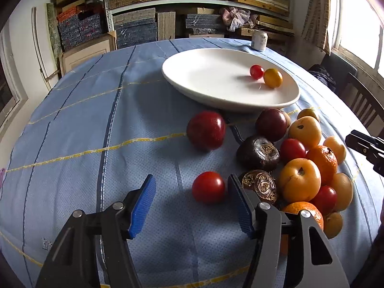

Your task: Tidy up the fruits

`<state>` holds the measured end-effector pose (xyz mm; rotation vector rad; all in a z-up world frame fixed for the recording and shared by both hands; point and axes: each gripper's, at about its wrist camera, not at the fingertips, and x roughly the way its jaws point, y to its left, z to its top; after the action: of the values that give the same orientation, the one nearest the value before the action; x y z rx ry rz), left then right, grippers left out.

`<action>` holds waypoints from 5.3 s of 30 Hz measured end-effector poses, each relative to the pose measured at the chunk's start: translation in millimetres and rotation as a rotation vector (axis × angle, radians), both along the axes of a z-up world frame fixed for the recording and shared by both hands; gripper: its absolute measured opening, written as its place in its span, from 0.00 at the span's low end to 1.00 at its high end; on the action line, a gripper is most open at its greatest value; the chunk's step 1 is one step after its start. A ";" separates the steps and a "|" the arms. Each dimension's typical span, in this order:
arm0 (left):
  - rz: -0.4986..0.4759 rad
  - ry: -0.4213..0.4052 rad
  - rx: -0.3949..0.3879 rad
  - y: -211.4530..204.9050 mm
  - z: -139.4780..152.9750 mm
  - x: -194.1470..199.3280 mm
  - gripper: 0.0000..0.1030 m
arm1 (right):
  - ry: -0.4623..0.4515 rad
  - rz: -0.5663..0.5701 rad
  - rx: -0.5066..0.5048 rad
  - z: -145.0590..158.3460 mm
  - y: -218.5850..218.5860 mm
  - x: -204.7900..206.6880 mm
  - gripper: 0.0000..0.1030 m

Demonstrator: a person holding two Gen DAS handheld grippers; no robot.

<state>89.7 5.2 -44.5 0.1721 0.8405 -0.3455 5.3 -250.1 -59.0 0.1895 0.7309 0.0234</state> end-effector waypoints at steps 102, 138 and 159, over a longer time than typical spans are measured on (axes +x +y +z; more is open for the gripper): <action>-0.145 -0.063 -0.058 -44.6 63.7 36.6 0.25 | -0.170 0.188 -0.132 89.0 18.1 61.1 0.40; -0.070 -0.010 0.086 -53.7 41.5 111.6 0.93 | -0.066 0.303 -0.211 58.9 40.3 144.7 0.89; -0.156 -0.040 0.104 -37.1 29.9 53.8 0.93 | -0.001 0.303 -0.253 1.6 18.5 100.5 0.96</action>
<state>143.5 -31.9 -14.6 0.3413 0.8078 -0.4431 105.9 -231.5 -57.4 -0.1636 0.7494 0.2181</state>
